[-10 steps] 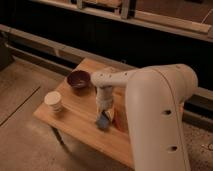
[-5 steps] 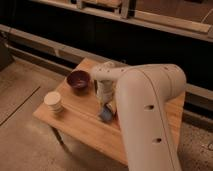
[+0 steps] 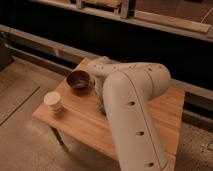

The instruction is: Wipe the white sponge on the table

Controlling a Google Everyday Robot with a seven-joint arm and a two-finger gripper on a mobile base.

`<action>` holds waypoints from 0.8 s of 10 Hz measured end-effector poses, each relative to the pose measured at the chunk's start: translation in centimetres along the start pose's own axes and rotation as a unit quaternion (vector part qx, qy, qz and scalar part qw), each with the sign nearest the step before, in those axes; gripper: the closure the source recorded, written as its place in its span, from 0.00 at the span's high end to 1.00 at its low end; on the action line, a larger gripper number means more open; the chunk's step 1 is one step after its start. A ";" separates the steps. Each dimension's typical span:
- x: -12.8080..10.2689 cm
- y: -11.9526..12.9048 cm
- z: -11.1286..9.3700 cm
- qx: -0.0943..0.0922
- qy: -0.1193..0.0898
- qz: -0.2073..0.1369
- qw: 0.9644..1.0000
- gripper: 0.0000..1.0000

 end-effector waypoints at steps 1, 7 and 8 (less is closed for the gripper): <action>-0.2 1.2 -0.4 0.006 -0.008 -0.014 1.000 0.00; 2.9 11.1 -4.6 -0.011 -0.049 -0.098 0.994 0.00; 3.6 11.9 -5.0 -0.016 -0.051 -0.103 0.993 0.00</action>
